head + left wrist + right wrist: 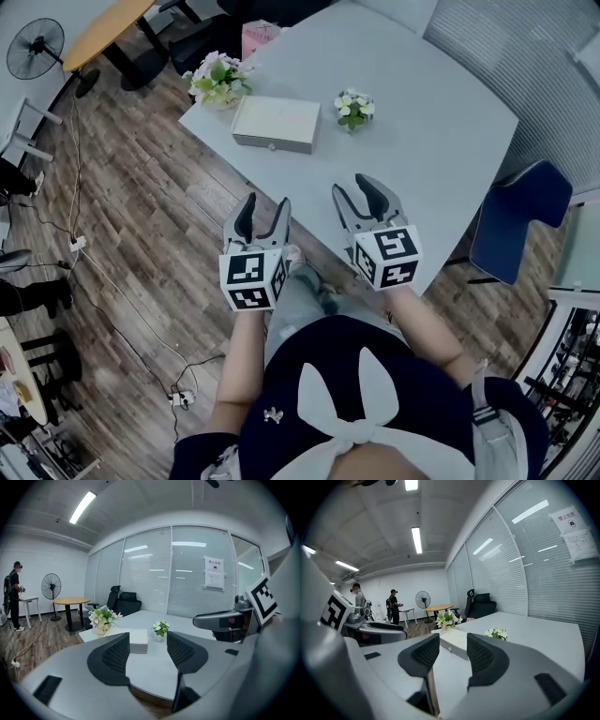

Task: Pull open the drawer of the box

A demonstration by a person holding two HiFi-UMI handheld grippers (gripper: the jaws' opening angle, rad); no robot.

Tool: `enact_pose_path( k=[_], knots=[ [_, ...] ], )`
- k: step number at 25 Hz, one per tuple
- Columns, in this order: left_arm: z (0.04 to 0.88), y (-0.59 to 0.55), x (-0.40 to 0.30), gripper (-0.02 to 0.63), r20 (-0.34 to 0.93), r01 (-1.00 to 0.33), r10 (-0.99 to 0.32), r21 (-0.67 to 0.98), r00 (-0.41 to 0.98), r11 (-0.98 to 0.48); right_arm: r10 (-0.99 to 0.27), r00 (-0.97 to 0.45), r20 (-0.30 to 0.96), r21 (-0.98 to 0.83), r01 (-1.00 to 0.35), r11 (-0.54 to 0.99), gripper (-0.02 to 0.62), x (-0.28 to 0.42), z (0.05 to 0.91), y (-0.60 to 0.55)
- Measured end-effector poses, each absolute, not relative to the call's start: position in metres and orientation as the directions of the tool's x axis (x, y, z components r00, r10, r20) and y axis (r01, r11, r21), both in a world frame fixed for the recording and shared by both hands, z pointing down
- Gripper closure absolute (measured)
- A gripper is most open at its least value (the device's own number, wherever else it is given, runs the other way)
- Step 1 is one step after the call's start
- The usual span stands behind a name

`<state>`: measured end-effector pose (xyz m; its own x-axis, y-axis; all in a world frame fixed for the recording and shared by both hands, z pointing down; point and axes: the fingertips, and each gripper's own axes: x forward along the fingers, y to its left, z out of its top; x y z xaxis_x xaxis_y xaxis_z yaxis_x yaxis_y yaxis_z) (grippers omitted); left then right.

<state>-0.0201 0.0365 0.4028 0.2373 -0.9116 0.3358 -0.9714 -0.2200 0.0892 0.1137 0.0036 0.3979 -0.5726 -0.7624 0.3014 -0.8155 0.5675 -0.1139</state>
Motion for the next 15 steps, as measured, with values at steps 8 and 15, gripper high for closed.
enact_pose_path(
  k=[8, 15],
  knots=[
    [0.421, -0.010, -0.044, 0.366, 0.381, -0.968, -0.889, 0.082, 0.252, -0.239, -0.763, -0.548, 0.342, -0.124, -0.831, 0.542, 0.425, 0.094, 0.408, -0.045],
    [0.432, -0.041, -0.063, 0.366, 0.405, -0.961, -0.872, 0.080, 0.273, -0.264, -0.768, -0.520, 0.373, -0.121, -0.849, 0.515, 0.427, 0.079, 0.414, -0.085]
  ],
)
